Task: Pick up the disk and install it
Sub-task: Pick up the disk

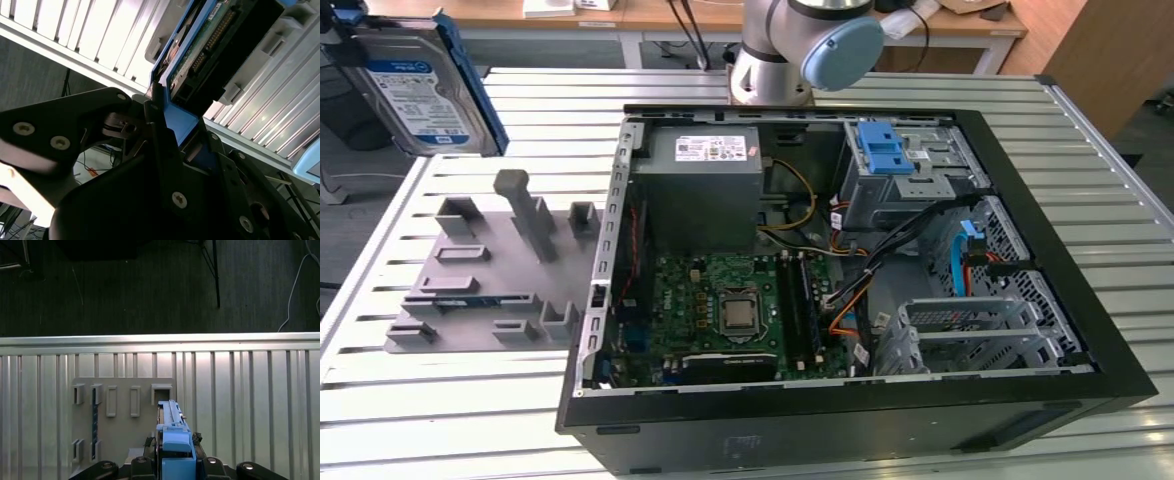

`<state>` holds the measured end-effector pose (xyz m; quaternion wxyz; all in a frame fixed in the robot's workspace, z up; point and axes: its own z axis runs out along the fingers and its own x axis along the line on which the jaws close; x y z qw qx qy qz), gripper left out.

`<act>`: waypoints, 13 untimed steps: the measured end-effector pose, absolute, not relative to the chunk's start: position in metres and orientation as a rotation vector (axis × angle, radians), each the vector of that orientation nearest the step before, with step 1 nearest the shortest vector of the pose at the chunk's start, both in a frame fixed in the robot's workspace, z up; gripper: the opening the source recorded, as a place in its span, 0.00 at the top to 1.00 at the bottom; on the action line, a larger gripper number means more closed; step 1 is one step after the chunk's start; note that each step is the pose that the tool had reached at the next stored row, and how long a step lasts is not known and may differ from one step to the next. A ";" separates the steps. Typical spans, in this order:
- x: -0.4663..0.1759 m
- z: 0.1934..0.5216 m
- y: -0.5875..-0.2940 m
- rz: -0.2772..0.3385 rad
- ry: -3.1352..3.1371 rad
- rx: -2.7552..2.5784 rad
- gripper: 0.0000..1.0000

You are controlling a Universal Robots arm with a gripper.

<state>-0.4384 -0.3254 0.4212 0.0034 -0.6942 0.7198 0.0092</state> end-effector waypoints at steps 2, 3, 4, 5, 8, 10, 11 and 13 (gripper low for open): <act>-0.438 0.424 -0.325 0.029 2.256 -2.176 0.64; -0.438 0.425 -0.325 0.029 2.256 -2.176 0.64; -0.438 0.427 -0.325 0.029 2.256 -2.176 0.64; -0.438 0.428 -0.325 0.029 2.256 -2.176 0.64; -0.438 0.432 -0.325 0.029 2.256 -2.176 0.64; -0.438 0.435 -0.325 0.029 2.256 -2.176 0.64; -0.438 0.436 -0.325 0.029 2.256 -2.176 0.64; -0.438 0.442 -0.325 0.028 2.256 -2.176 0.64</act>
